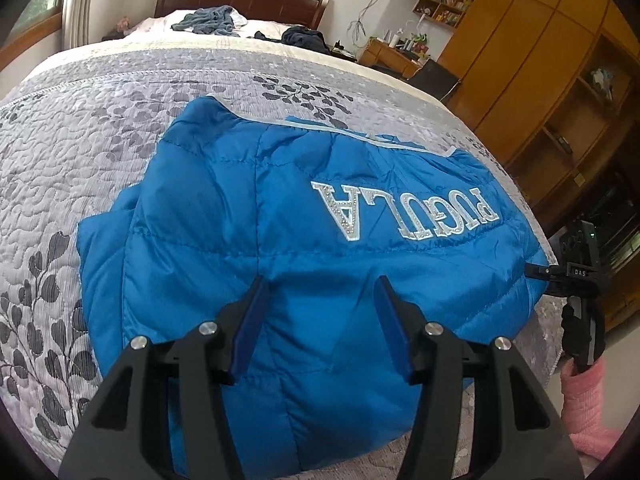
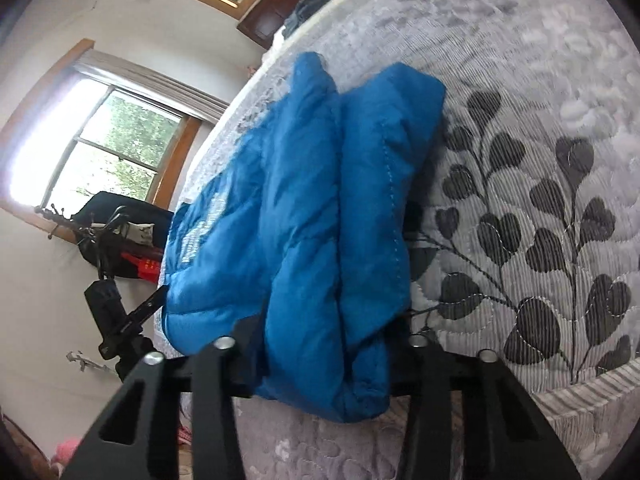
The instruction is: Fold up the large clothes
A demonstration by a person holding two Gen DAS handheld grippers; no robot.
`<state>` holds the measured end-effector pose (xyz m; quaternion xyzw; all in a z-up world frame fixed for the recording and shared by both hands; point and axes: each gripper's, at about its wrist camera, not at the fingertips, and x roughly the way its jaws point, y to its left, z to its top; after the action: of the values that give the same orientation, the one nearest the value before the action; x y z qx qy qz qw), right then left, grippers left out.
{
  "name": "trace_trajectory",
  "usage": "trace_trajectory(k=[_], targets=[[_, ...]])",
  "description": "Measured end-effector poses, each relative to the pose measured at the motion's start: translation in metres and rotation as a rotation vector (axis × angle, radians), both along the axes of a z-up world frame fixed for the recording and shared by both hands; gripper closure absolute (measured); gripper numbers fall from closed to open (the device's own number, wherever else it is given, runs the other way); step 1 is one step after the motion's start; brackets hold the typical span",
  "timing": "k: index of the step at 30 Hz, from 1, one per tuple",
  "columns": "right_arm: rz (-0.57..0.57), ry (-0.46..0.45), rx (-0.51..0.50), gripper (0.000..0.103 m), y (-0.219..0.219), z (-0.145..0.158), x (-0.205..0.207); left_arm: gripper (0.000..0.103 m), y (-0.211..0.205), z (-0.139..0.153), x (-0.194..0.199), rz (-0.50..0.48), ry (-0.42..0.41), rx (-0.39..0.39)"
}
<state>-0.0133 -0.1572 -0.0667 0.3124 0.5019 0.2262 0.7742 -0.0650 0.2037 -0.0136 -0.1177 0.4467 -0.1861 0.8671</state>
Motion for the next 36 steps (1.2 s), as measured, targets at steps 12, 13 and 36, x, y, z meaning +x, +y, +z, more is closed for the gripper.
trace_trajectory(k=[12,13,36], targets=[[-0.035,0.031,0.031,0.066,-0.001,-0.012,-0.005,0.048,0.002,-0.007,0.000,-0.024,-0.026,-0.006],[-0.037,0.025,0.024,0.068,-0.001,-0.008,-0.006,0.048,0.002,-0.007,0.000,-0.025,-0.028,-0.006],[0.408,-0.348,-0.457,0.074,0.232,0.187,0.012,0.046,0.075,0.033,-0.036,0.051,-0.112,-0.138]])
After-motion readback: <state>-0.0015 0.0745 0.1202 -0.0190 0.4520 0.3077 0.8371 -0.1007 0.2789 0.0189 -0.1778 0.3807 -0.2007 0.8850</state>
